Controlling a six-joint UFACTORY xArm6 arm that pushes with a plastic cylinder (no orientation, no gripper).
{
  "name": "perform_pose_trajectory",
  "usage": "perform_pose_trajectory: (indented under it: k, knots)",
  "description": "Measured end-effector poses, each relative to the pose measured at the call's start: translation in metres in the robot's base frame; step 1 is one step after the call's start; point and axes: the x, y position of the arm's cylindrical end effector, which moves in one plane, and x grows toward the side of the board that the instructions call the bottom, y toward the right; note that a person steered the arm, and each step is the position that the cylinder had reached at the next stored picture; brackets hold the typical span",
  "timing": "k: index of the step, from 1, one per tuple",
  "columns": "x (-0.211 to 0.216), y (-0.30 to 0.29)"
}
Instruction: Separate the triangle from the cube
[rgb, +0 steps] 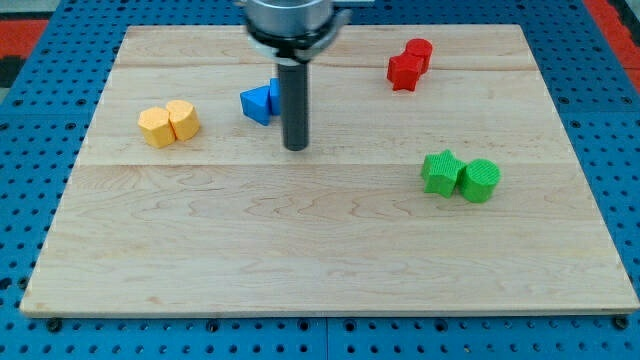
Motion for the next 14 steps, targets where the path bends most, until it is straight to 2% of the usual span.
perform_pose_trajectory:
  k: [1, 3, 6, 7, 9, 10, 11, 12, 14]
  knots:
    - [-0.026, -0.05]
    - [-0.077, -0.027]
    - [-0.065, 0.007]
    - [-0.1, -0.01]
    - [-0.165, 0.003]
    - [-0.145, 0.034]
    - [-0.139, -0.009]
    - [-0.157, -0.032]
    - [-0.164, -0.044]
